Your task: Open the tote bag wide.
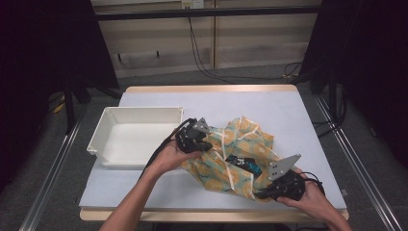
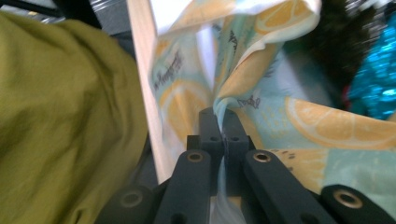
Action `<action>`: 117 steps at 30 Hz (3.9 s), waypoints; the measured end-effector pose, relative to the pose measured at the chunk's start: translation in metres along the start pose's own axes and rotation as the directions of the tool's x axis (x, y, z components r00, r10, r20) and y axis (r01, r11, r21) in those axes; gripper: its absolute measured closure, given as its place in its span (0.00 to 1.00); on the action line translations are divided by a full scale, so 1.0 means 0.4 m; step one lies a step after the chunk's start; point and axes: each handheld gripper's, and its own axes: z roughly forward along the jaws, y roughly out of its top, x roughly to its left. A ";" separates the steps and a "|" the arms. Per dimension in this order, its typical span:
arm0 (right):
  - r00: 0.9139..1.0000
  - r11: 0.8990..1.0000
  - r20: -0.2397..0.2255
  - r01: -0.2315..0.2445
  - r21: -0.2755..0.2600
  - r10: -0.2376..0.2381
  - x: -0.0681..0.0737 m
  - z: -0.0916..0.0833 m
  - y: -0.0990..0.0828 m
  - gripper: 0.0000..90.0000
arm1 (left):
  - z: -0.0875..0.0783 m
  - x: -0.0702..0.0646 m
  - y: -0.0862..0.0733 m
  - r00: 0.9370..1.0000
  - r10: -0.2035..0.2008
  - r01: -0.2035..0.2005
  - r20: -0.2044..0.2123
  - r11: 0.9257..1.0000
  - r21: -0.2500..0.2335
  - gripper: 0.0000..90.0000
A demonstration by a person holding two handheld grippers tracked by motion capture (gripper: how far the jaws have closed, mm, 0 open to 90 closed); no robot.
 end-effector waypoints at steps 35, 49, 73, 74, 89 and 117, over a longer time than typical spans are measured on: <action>0.957 0.977 0.250 -0.101 -0.188 0.147 -0.185 -0.090 0.131 0.48 | 0.028 -0.217 0.101 0.970 0.196 -0.179 0.142 0.977 -0.119 0.56; 0.938 0.979 0.291 -0.155 -0.134 0.188 -0.245 -0.015 0.119 0.80 | 0.080 -0.252 0.069 0.953 0.252 -0.241 0.168 0.967 -0.084 0.99; 0.851 0.912 0.350 -0.312 -0.264 0.393 -0.419 -0.039 0.116 0.99 | 0.088 -0.372 0.018 0.883 0.322 -0.279 0.342 0.945 -0.169 1.00; 0.851 0.912 0.350 -0.312 -0.264 0.393 -0.419 -0.039 0.116 0.99 | 0.094 -0.371 0.014 0.877 0.316 -0.270 0.360 0.947 -0.175 1.00; 0.876 0.933 0.355 -0.237 -0.271 0.326 -0.321 -0.105 0.109 0.59 | 0.053 -0.331 0.023 0.929 0.248 -0.194 0.276 0.959 -0.208 0.64; 0.942 0.969 0.259 -0.166 -0.183 0.211 -0.167 -0.046 0.080 0.35 | -0.031 -0.248 0.033 0.977 0.154 -0.114 0.149 0.962 -0.247 0.43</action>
